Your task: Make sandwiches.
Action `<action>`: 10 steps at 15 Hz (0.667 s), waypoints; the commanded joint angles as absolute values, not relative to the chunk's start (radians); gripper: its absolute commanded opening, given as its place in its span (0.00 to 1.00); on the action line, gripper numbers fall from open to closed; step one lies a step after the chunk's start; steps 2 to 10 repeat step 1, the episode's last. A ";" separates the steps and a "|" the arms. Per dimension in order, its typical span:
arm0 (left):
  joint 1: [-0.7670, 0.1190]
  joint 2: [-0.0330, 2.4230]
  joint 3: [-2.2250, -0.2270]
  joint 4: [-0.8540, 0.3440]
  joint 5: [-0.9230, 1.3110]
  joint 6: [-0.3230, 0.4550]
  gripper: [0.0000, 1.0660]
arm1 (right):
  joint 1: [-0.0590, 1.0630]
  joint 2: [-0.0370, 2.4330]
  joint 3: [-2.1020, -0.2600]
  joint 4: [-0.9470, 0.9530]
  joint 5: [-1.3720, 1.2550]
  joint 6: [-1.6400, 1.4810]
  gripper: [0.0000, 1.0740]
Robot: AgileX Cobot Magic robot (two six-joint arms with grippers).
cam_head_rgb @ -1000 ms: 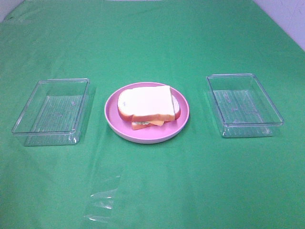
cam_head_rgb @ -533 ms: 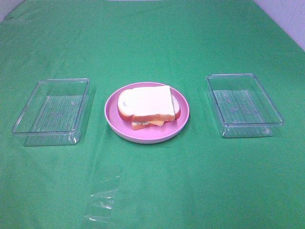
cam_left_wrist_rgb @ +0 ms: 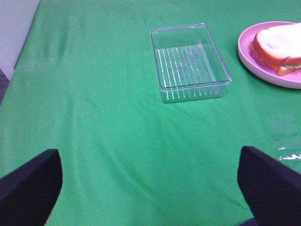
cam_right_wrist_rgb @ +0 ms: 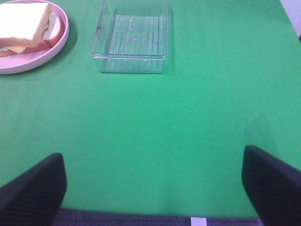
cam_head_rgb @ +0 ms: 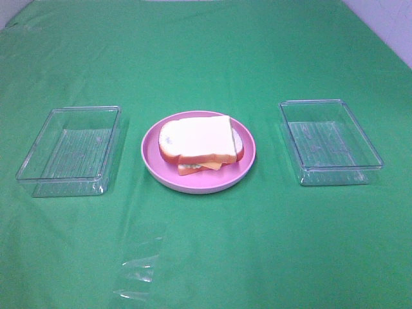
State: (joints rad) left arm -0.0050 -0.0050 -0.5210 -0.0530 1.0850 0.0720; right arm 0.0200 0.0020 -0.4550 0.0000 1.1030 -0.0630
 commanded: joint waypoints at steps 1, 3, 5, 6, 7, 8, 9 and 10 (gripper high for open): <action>-0.003 -0.025 -0.518 -0.055 1.078 0.068 0.87 | 0.014 0.010 -0.453 0.005 1.096 -0.071 0.91; -0.003 -0.025 -0.518 -0.055 1.078 0.068 0.87 | 0.014 0.010 -0.453 0.005 1.096 -0.071 0.91; -0.003 -0.025 -0.518 -0.055 1.078 0.068 0.87 | 0.014 0.010 -0.453 0.005 1.096 -0.071 0.91; -0.003 -0.025 -0.518 -0.055 1.078 0.068 0.87 | 0.014 0.010 -0.453 0.005 1.096 -0.071 0.91; -0.003 -0.025 -0.518 -0.055 1.078 0.068 0.87 | 0.014 0.010 -0.453 0.005 1.096 -0.071 0.91; -0.003 -0.025 -0.518 -0.055 1.078 0.068 0.87 | 0.014 0.010 -0.453 0.005 1.096 -0.071 0.91; -0.003 -0.025 -0.518 -0.055 1.078 0.068 0.87 | 0.014 0.010 -0.453 0.005 1.096 -0.071 0.91; -0.003 -0.025 -0.518 -0.055 1.078 0.068 0.87 | 0.014 0.010 -0.453 0.005 1.096 -0.071 0.91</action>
